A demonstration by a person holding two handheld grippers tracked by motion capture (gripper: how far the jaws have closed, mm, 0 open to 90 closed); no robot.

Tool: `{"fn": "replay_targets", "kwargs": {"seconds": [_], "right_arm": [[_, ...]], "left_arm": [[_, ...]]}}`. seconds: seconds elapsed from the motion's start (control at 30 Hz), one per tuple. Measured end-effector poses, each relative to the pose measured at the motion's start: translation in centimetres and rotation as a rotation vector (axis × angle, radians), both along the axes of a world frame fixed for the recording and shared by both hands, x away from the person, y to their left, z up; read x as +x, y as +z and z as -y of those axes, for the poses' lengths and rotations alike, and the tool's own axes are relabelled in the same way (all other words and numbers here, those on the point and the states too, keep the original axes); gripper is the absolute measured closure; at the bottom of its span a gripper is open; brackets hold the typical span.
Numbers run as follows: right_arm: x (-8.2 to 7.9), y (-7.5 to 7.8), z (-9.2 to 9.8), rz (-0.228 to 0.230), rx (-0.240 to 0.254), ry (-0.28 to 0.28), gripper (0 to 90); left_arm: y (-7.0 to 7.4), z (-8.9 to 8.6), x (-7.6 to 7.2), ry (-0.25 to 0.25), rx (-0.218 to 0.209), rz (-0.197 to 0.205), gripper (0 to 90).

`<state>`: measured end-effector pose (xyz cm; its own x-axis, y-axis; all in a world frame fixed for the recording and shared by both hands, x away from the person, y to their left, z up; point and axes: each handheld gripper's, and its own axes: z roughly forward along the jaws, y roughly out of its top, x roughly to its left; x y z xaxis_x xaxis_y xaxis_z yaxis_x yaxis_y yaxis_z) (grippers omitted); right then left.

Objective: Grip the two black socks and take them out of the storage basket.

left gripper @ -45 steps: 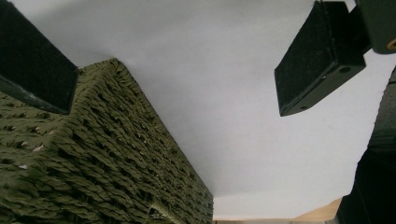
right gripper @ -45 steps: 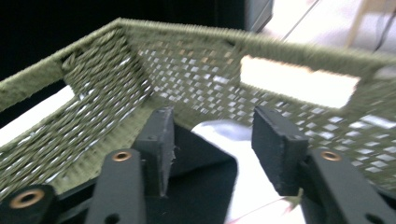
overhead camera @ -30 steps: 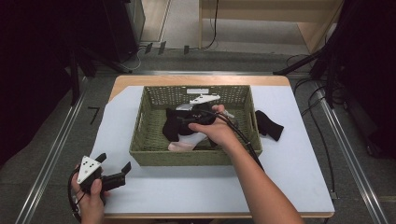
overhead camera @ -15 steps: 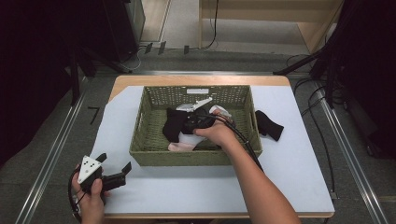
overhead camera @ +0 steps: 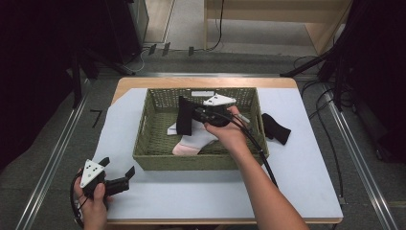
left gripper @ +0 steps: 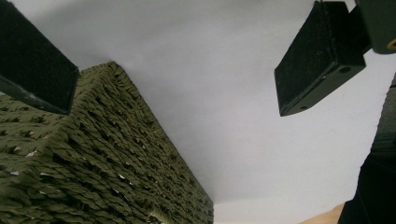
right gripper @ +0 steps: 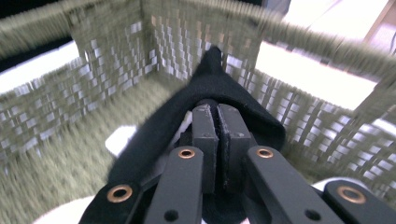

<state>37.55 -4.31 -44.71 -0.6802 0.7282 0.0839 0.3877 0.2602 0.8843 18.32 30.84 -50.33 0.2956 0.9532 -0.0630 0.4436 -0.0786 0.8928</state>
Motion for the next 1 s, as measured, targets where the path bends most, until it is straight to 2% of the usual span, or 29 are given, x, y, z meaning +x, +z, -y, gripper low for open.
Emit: {"fn": "replay_targets", "kwargs": {"seconds": [0.17, 0.4, 0.53, 0.7, 1.0], "right_arm": [[-0.6, 1.0, 0.2, 0.103, 0.060, -0.006, 87.7], [-1.2, 1.9, 0.6, 0.202, 0.115, -0.037, 87.8], [-1.5, 2.3, 1.1, 0.232, 0.155, -0.071, 88.0], [-1.5, 2.9, 2.1, 0.240, 0.189, -0.108, 88.1], [-1.5, 5.0, 5.4, 0.293, 0.231, -0.185, 88.1]], "left_arm": [[0.0, 0.0, 0.0, -0.001, 0.000, -0.001, 0.5], [0.0, 0.0, 0.0, -0.002, -0.001, -0.002, 0.5], [0.0, -0.1, 0.0, -0.001, -0.005, 0.002, 0.5], [0.0, -0.1, -0.1, 0.000, -0.005, 0.008, 0.5], [0.0, 0.0, -0.1, 0.003, -0.007, 0.011, 0.5]]}}
